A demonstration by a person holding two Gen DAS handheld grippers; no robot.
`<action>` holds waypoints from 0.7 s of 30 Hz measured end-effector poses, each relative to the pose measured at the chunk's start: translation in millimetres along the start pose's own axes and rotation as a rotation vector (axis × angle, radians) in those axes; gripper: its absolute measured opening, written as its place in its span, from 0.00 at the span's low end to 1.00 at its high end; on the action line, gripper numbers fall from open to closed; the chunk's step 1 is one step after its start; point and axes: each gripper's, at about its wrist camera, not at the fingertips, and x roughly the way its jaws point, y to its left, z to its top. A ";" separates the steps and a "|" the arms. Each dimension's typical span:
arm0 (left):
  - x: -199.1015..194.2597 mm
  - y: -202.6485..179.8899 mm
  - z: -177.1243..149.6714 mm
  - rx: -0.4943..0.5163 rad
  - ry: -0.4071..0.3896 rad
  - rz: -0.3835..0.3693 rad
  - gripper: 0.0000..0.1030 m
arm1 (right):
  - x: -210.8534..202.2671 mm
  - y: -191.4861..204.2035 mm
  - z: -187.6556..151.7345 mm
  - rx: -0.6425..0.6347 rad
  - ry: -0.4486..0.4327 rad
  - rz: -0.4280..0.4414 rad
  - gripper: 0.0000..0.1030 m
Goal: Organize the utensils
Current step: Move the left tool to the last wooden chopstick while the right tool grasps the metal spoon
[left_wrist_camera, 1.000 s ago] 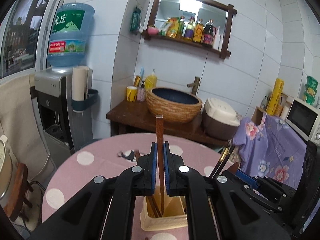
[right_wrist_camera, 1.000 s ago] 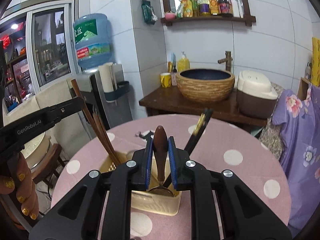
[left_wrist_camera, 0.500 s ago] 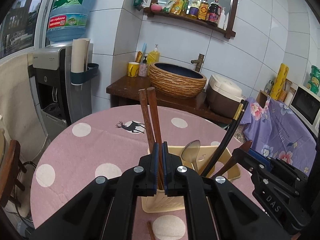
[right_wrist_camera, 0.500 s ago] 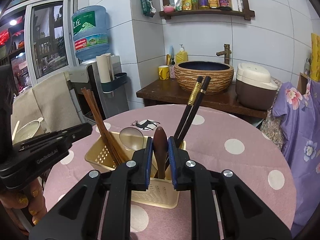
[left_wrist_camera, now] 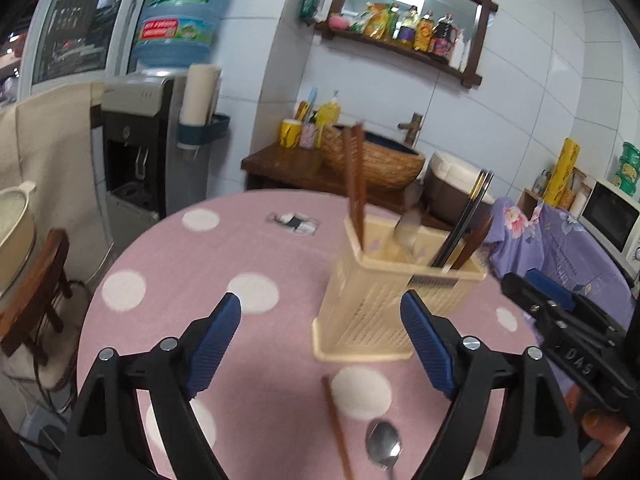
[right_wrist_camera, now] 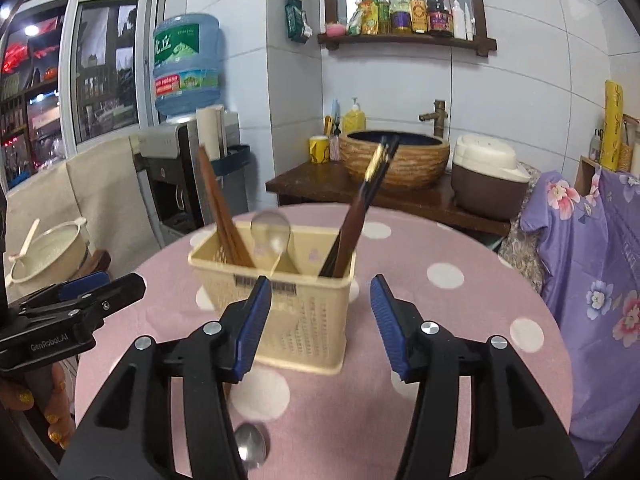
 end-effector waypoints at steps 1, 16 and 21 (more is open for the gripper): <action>1.1 6.2 -8.1 -0.006 0.020 0.021 0.80 | -1.0 1.0 -6.3 -0.001 0.020 0.002 0.51; 9.7 39.8 -89.4 0.002 0.204 0.158 0.80 | 28.6 47.2 -117.1 -0.007 0.357 0.078 0.51; 5.5 43.2 -95.0 0.001 0.200 0.186 0.80 | 35.6 62.1 -131.1 -0.029 0.406 0.073 0.51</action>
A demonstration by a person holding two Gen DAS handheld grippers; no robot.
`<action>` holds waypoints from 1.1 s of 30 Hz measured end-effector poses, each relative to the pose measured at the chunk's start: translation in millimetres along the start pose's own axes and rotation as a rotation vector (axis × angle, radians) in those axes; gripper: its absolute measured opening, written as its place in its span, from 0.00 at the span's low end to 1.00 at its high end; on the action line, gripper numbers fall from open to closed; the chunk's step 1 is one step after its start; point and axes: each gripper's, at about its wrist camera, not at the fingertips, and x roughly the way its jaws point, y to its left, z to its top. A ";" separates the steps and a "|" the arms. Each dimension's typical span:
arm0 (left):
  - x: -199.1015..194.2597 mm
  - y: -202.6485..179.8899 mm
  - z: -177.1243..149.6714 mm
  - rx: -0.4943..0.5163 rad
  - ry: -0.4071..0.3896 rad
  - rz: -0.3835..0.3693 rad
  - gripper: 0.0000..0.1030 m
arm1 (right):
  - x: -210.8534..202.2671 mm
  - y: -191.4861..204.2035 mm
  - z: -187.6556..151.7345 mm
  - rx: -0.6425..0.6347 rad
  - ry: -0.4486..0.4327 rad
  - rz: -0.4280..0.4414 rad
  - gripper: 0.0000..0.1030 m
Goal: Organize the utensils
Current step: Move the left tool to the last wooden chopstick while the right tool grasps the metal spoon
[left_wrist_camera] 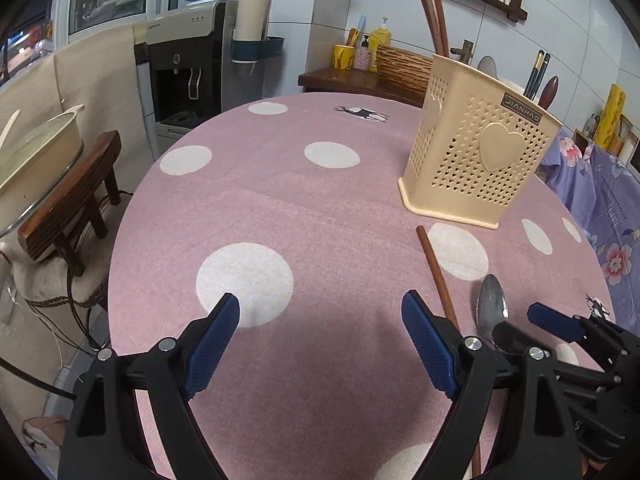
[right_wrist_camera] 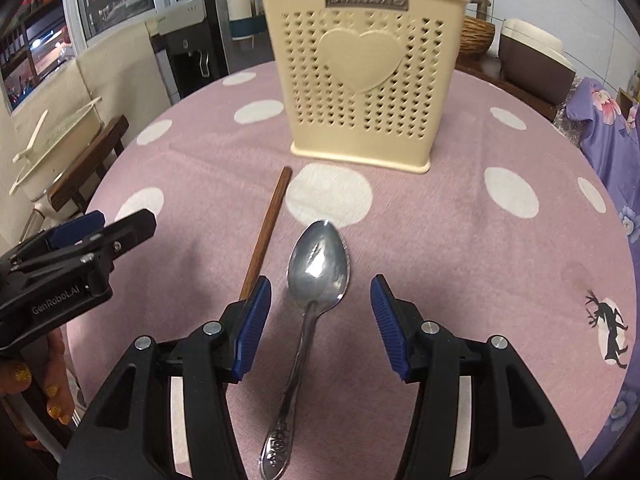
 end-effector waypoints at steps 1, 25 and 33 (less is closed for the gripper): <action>-0.4 2.5 -0.4 -0.006 0.002 0.001 0.80 | 1.6 1.1 -1.3 -0.002 0.005 -0.007 0.51; 7.6 -13.2 2.7 0.023 0.024 -0.024 0.75 | 16.1 -18.2 10.2 0.071 -0.002 -0.007 0.37; 35.1 -60.9 17.0 0.081 0.113 -0.167 0.49 | -15.7 -50.3 11.4 0.134 -0.075 -0.056 0.37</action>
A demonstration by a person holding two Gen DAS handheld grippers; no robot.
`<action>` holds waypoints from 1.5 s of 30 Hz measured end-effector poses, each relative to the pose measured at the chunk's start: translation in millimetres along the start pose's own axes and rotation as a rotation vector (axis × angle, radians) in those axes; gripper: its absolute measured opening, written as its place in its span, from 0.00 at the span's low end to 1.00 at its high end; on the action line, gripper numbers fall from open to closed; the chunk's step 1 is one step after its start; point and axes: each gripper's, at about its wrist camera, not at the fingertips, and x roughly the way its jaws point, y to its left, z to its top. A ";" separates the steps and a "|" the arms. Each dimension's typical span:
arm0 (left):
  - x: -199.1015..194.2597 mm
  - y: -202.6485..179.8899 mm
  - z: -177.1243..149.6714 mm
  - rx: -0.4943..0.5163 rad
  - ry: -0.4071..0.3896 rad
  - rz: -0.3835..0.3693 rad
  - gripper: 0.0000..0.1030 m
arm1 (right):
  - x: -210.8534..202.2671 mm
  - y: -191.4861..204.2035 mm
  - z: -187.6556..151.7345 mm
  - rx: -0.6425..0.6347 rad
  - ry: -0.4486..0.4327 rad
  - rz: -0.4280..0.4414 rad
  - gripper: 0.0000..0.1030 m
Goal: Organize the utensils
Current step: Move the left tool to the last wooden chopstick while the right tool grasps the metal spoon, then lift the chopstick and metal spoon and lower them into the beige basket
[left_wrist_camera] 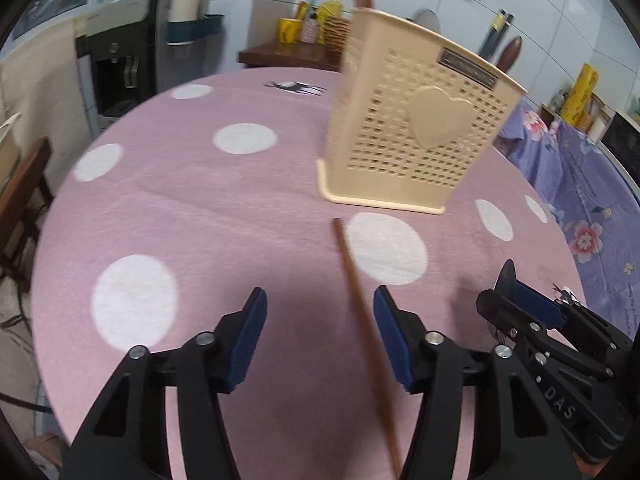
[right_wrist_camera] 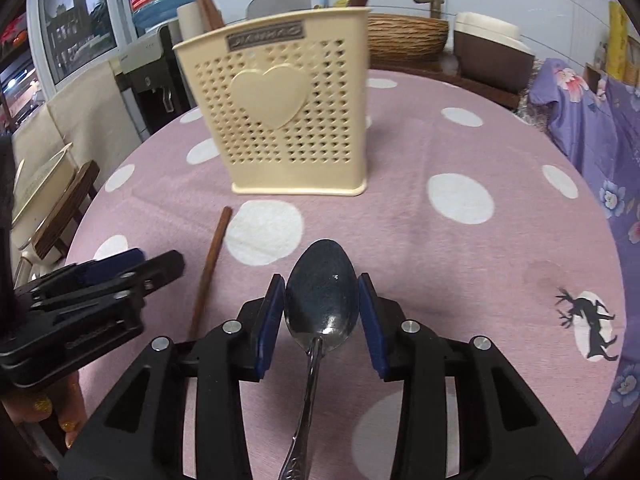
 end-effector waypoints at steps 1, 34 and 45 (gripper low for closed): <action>5.3 -5.6 2.1 0.018 0.013 0.002 0.45 | -2.0 -2.8 0.1 0.006 -0.003 -0.002 0.37; -86.2 -25.9 40.0 0.023 -0.292 -0.036 0.08 | -63.7 -8.5 25.2 0.010 -0.155 0.140 0.37; -111.0 -17.2 46.4 0.011 -0.382 -0.048 0.08 | -80.6 6.0 34.5 -0.041 -0.177 0.145 0.37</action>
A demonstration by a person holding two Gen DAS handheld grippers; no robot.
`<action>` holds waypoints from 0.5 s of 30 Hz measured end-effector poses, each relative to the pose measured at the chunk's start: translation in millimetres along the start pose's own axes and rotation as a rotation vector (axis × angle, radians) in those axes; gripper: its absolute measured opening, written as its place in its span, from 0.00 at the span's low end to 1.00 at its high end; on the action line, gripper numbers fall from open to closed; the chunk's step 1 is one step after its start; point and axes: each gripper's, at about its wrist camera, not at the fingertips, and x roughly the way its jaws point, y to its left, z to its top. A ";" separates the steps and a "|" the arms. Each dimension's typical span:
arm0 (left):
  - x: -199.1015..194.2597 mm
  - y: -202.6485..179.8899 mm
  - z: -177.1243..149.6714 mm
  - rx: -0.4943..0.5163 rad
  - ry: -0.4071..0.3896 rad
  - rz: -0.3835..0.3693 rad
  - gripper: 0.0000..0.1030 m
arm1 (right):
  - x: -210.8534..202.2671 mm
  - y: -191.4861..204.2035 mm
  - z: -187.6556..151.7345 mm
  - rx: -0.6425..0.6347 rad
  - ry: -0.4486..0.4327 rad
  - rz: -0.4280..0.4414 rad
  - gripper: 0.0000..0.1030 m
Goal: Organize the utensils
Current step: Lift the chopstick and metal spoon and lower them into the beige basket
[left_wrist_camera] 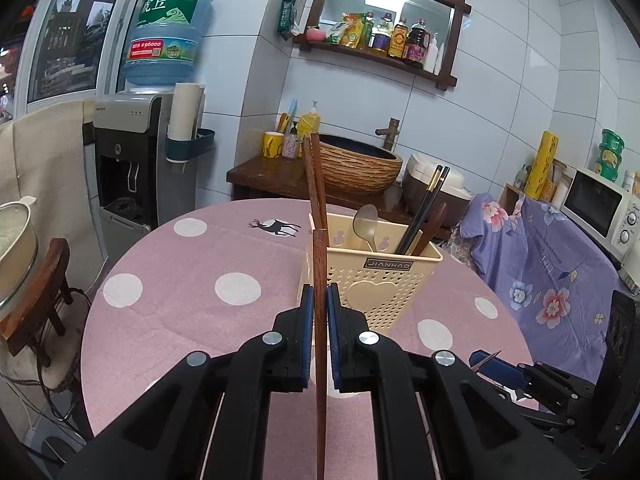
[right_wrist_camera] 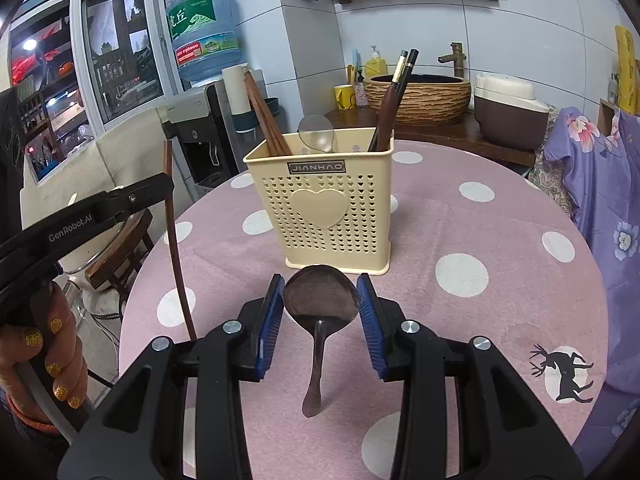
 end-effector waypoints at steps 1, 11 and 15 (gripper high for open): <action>-2.3 0.3 0.1 0.003 -0.005 -0.001 0.08 | -0.9 0.7 0.9 -0.002 -0.002 0.001 0.37; -21.3 -3.1 26.3 0.025 -0.063 -0.045 0.07 | -10.7 -0.3 30.7 -0.011 -0.033 0.060 0.37; -32.2 -5.3 64.3 0.015 -0.124 -0.077 0.07 | -24.3 5.8 69.8 -0.050 -0.124 0.044 0.37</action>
